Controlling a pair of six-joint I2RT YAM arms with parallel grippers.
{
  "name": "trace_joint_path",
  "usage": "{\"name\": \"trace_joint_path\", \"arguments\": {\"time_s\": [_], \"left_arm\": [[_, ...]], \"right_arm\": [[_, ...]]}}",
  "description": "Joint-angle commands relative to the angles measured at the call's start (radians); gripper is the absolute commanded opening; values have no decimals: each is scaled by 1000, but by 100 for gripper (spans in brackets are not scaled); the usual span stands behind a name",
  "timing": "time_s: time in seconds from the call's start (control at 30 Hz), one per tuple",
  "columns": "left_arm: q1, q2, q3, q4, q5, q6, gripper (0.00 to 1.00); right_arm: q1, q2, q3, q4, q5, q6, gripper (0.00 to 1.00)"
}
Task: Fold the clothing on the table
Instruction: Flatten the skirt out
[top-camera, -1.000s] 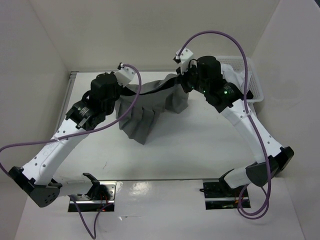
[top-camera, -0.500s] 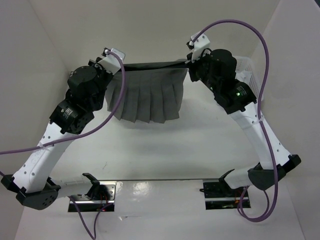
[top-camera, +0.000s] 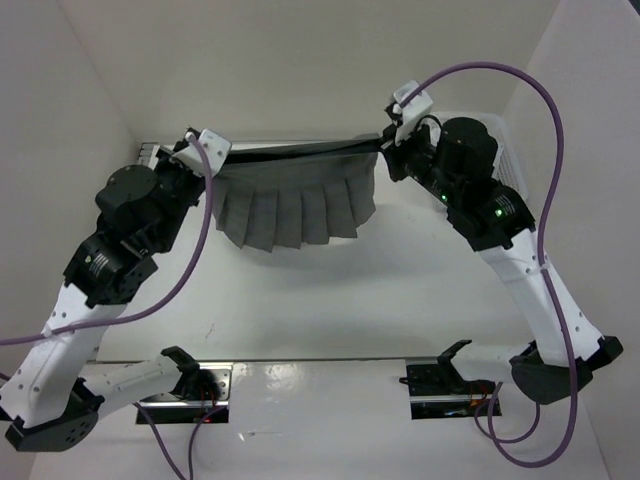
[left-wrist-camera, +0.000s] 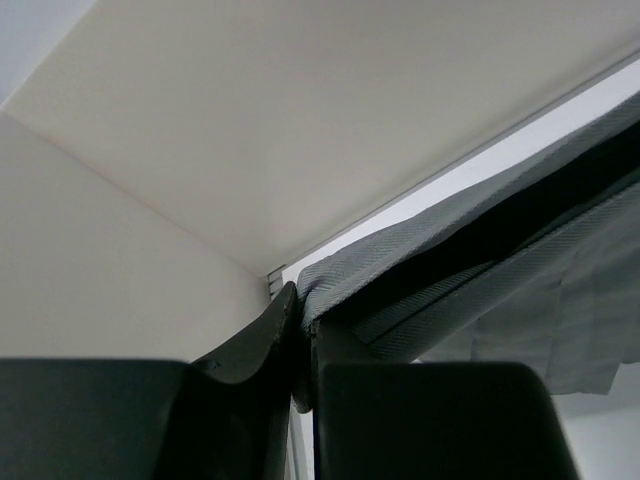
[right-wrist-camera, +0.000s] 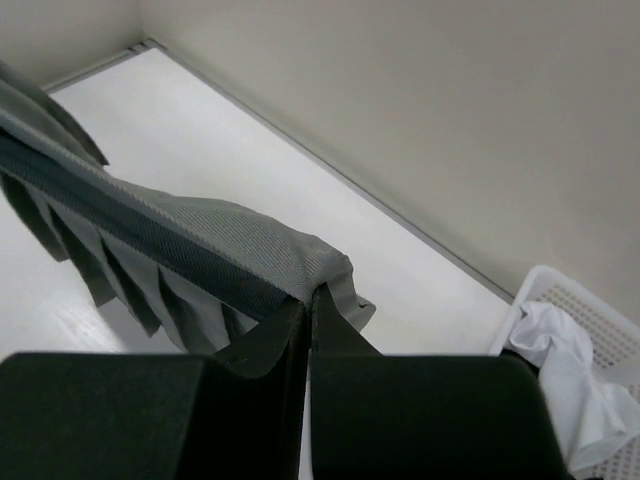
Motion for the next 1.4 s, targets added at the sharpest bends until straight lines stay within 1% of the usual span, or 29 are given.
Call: {"name": "trace_joint_path", "arguments": {"time_s": [0.0,0.03,0.13,0.17,0.2,0.23,0.27,0.33,0.37,0.43,0.47,0.5,0.53,0.57,0.63,0.67,0.77,0.83,0.9,0.97,1.0,1.07,1.1,1.13,1.17,1.2,1.27,1.3,1.37], "left_arm": [[45,-104,-14,-33,-77,15,12],[45,-129,-24,-48,-65,15,12],[65,-195,-51,-137,44,15,12],[65,-213,-60,-198,123,24,12],[65,-250,-60,-231,168,24,12],[77,-267,-60,-301,215,41,12],[86,-281,-60,-338,321,52,12],[96,-305,-60,-418,403,75,12],[105,-321,-60,-441,473,75,12],[114,-335,-48,-489,529,87,12],[123,-348,-33,-507,590,87,10],[123,-361,-33,-536,621,99,9],[135,-361,-21,-552,653,99,9],[135,-361,-10,-567,714,110,8],[145,-361,-10,-607,769,124,8],[145,-352,-10,-618,805,124,8],[133,-296,-21,-618,814,124,6],[117,-249,-43,-606,784,124,3],[103,-214,-44,-569,762,115,3],[103,-140,-44,-529,744,125,1],[103,-109,-44,-509,704,126,1],[103,-10,-33,-440,658,126,1],[103,59,-33,-409,611,126,4],[103,95,-33,-382,595,126,4],[122,128,-33,-350,595,126,4],[167,194,-33,-333,595,126,7],[218,251,-33,-284,642,126,9],[268,305,-42,-264,651,126,11],[315,360,-42,-207,670,101,15]], "right_arm": [[-70,-105,-20,-2,54,-55,0],[-70,-118,-20,-40,25,-70,0],[-108,-184,-31,-112,-102,-90,0],[-109,-219,-31,-131,-160,-104,0],[-125,-237,-40,-152,-194,-124,0],[-139,-249,-40,-200,-228,-138,0],[-139,-270,-40,-223,-278,-156,0],[-148,-281,-28,-302,-325,-175,0],[-148,-281,-28,-327,-363,-187,0],[-158,-304,-17,-399,-403,-202,0],[-158,-313,-8,-419,-439,-213,0],[-168,-313,-8,-439,-458,-213,0],[-168,-313,-8,-479,-478,-225,0],[-168,-313,-8,-501,-515,-225,0],[-168,-313,-8,-554,-533,-239,0],[-168,-286,-8,-574,-555,-250,0],[-168,-246,1,-617,-555,-270,0],[-168,-224,-30,-605,-537,-270,0],[-168,-191,-80,-529,-500,-258,0],[-168,-157,-105,-438,-471,-248,0],[-168,-133,-115,-412,-440,-248,0],[-168,-41,-116,-366,-408,-239,0],[-168,-7,-116,-326,-376,-230,0],[-168,57,-116,-303,-362,-230,0],[-168,87,-125,-260,-349,-230,0],[-168,114,-125,-239,-339,-230,0],[-179,186,-151,-176,-305,-230,0],[-179,208,-151,-157,-305,-230,0],[-202,282,-151,-130,-290,-230,0]]}}
